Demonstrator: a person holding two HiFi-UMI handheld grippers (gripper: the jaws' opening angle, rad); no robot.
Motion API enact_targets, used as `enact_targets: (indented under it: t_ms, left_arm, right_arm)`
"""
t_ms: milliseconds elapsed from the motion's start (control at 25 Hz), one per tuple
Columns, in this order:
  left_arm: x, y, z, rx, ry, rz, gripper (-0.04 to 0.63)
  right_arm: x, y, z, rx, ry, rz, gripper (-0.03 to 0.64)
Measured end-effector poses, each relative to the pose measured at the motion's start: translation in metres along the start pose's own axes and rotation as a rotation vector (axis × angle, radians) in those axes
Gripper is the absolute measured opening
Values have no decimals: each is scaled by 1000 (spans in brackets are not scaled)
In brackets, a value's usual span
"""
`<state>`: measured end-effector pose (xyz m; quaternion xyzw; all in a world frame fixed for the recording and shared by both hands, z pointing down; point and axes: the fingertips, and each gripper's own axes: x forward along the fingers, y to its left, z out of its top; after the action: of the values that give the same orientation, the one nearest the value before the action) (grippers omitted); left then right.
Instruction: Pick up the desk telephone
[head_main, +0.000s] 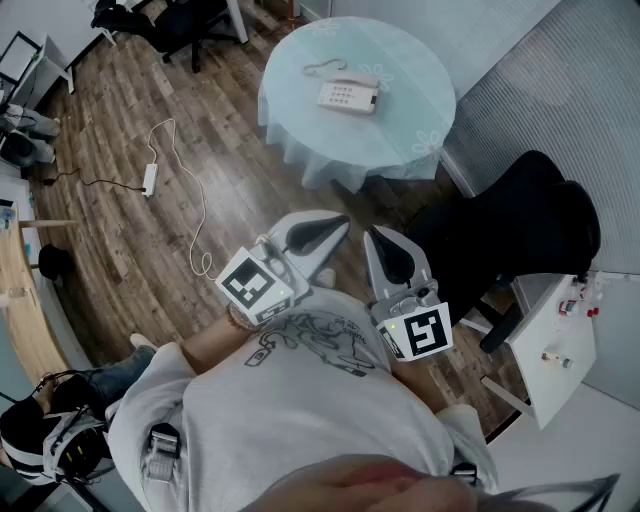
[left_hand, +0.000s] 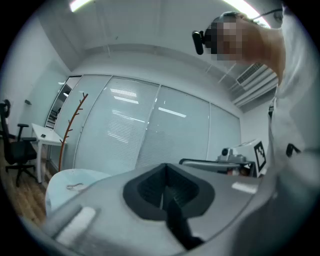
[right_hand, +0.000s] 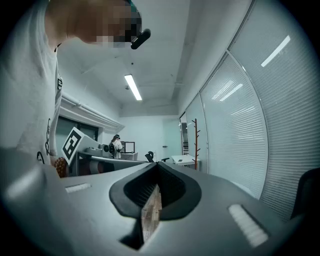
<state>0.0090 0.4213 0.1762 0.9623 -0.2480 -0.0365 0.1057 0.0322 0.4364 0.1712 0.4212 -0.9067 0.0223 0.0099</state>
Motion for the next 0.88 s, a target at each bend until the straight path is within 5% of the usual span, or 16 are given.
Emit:
enact_targets:
  t_ms: [880]
  left_arm:
    - [40,-6,-21,-30,2,60,2]
  right_arm:
    - [-24,-44,-17,46,-4,4,6]
